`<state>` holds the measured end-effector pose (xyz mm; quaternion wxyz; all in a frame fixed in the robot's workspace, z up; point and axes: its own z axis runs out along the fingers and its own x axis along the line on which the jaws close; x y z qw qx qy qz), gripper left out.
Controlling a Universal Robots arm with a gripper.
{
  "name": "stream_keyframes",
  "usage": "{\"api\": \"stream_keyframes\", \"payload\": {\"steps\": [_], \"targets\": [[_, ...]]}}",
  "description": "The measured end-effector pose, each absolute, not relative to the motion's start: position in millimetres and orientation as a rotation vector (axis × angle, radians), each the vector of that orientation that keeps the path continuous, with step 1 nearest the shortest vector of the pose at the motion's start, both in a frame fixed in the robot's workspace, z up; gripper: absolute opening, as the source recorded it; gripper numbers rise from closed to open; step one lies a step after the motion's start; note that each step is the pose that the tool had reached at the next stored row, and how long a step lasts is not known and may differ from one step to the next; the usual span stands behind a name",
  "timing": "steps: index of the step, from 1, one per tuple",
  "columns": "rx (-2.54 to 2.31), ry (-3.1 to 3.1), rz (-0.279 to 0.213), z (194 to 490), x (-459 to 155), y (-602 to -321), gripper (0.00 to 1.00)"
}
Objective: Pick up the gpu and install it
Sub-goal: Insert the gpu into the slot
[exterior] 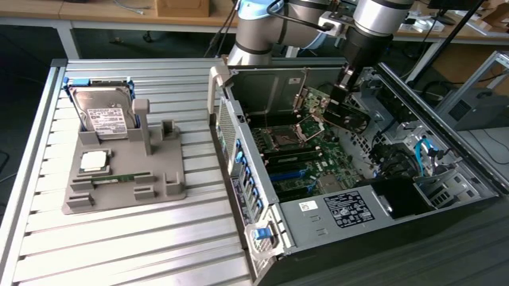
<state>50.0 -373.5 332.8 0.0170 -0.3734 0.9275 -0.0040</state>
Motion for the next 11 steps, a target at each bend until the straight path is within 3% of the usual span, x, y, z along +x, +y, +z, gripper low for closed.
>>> {"api": "stream_keyframes", "payload": {"steps": [11], "targets": [[-1.224,2.856,-0.011,332.8,50.0,-373.5,0.27]]}}
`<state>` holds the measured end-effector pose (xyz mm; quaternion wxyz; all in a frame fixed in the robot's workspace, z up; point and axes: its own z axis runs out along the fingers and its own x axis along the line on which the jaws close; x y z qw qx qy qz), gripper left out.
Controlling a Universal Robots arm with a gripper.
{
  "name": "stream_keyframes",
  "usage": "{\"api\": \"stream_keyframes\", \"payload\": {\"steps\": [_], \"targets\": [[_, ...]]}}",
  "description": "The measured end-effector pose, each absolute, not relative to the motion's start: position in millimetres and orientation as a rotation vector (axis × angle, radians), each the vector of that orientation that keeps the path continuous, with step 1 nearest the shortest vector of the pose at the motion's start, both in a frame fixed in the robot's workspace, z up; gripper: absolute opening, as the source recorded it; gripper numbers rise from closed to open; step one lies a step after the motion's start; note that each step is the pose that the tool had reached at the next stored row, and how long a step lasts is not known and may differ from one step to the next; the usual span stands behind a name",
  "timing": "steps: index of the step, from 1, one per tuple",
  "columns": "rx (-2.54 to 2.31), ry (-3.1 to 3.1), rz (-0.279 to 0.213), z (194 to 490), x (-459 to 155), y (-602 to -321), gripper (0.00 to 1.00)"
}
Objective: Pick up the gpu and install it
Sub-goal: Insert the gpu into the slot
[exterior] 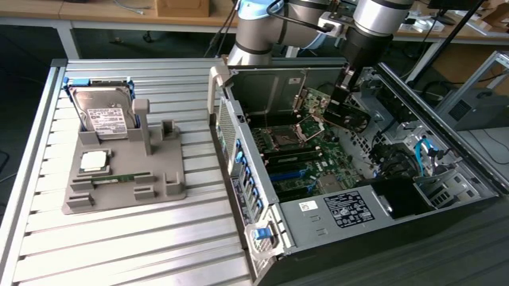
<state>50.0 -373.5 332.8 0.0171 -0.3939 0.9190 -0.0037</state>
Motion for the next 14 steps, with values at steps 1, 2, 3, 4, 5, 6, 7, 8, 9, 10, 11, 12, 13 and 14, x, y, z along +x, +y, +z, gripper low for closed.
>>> {"api": "stream_keyframes", "payload": {"steps": [1,2,3,4,5,6,7,8,9,10,11,12,13,14], "targets": [[-1.229,2.854,-0.011,332.7,50.0,-373.5,0.27],[-1.235,2.851,-0.011,332.7,50.0,-373.4,0.27],[-1.240,2.849,-0.011,332.7,50.0,-373.4,0.27],[-1.247,2.846,-0.011,332.7,50.0,-373.5,0.27],[-1.252,2.844,-0.011,332.7,50.0,-373.5,0.27],[-1.256,2.842,-0.011,332.7,50.0,-373.5,0.27],[-1.261,2.840,-0.011,332.7,50.0,-373.5,0.27],[-1.267,2.837,-0.011,332.7,50.0,-373.5,0.27],[-1.278,2.832,-0.010,332.7,50.0,-373.5,0.27],[-1.282,2.831,-0.010,332.7,50.0,-373.5,0.27],[-1.286,2.828,-0.010,332.6,50.0,-373.4,0.27],[-1.292,2.826,-0.010,332.6,50.0,-373.4,0.27],[-1.296,2.824,-0.010,332.7,50.0,-373.5,0.27],[-1.301,2.822,-0.010,332.6,50.0,-373.5,0.27]]}}
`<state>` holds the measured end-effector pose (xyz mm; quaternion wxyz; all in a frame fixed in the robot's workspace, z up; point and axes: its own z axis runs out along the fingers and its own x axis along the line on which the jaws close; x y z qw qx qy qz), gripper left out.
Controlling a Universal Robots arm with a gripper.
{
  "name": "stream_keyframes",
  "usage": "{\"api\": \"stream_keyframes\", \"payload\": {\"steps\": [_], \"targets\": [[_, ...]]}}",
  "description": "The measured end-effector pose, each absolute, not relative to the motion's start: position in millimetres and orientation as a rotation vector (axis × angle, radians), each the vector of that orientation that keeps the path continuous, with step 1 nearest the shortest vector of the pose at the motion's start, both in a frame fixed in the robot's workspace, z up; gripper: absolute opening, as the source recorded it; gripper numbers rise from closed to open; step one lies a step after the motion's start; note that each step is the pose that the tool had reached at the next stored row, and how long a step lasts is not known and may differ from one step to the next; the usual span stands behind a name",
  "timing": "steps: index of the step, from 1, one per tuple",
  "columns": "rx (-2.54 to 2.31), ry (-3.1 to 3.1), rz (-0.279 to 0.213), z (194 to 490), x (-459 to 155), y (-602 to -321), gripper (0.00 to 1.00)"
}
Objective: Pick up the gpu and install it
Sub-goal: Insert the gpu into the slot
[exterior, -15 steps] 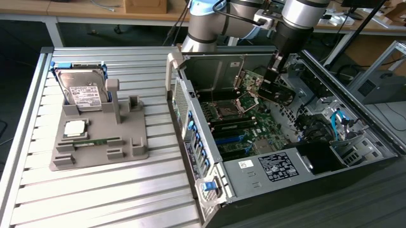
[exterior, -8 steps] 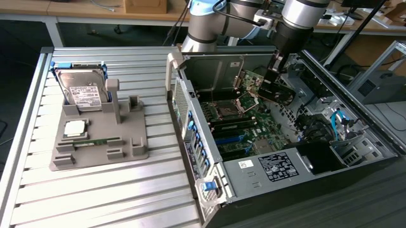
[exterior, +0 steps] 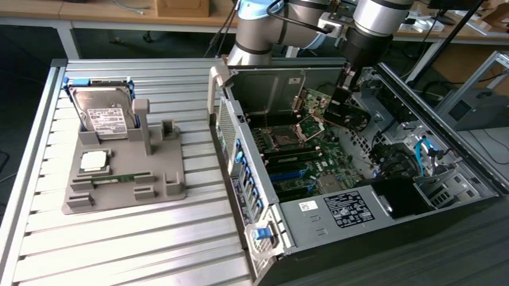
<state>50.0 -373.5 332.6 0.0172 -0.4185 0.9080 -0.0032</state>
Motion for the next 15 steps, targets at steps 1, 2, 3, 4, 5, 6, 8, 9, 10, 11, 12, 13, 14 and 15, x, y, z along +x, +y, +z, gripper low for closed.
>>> {"api": "stream_keyframes", "payload": {"steps": [1,2,3,4,5,6,8,9,10,11,12,13,14,15], "targets": [[-1.305,2.820,-0.010,332.6,50.0,-373.5,0.27],[-1.311,2.817,-0.010,332.6,50.0,-373.4,0.27],[-1.315,2.815,-0.010,332.6,50.0,-373.5,0.27],[-1.322,2.812,-0.010,332.6,50.0,-373.5,0.27],[-1.327,2.810,-0.009,332.6,50.0,-373.5,0.27],[-1.333,2.807,-0.009,332.6,50.0,-373.5,0.27],[-1.346,2.801,-0.009,332.6,50.0,-373.5,0.27],[-1.352,2.798,-0.009,332.6,50.0,-373.5,0.27],[-1.356,2.795,-0.009,332.6,50.0,-373.5,0.27],[-1.365,2.791,-0.009,332.5,50.0,-373.4,0.27],[-1.372,2.788,-0.009,332.5,50.0,-373.5,0.27],[-1.378,2.785,-0.009,332.5,50.0,-373.5,0.27],[-1.385,2.781,-0.008,332.5,50.0,-373.5,0.27],[-1.389,2.779,-0.008,332.5,50.0,-373.4,0.27]]}}
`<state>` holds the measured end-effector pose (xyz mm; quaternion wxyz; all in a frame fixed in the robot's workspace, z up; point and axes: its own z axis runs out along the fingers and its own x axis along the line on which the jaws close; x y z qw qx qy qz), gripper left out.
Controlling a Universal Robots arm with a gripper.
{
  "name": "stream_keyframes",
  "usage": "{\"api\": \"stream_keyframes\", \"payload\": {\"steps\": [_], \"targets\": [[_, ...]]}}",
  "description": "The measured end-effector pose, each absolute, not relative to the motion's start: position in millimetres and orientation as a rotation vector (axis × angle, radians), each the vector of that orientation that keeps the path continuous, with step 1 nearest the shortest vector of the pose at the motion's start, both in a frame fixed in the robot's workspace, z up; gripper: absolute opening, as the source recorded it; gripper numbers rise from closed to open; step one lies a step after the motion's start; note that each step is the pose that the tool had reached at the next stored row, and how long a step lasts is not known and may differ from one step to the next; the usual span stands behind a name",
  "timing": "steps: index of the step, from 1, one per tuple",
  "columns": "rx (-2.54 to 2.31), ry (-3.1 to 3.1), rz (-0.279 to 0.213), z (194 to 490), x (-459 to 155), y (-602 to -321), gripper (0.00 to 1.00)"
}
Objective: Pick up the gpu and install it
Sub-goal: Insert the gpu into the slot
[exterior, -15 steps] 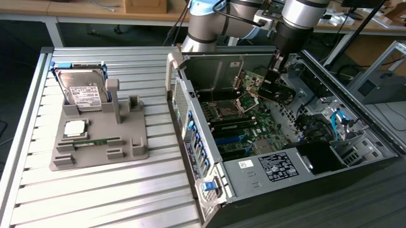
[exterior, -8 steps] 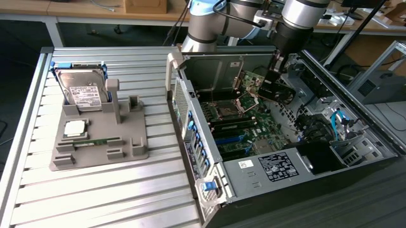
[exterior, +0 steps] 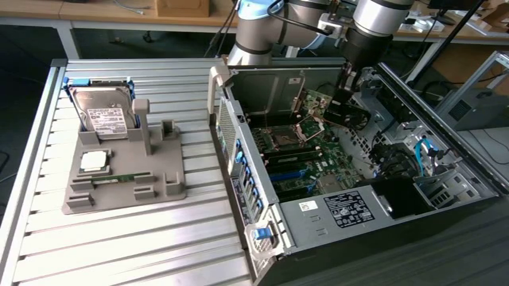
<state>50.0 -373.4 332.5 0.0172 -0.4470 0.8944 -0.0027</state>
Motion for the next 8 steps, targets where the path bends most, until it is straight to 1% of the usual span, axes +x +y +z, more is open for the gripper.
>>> {"api": "stream_keyframes", "payload": {"steps": [8], "targets": [[-1.445,2.751,-0.008,332.3,50.0,-373.5,0.27]]}}
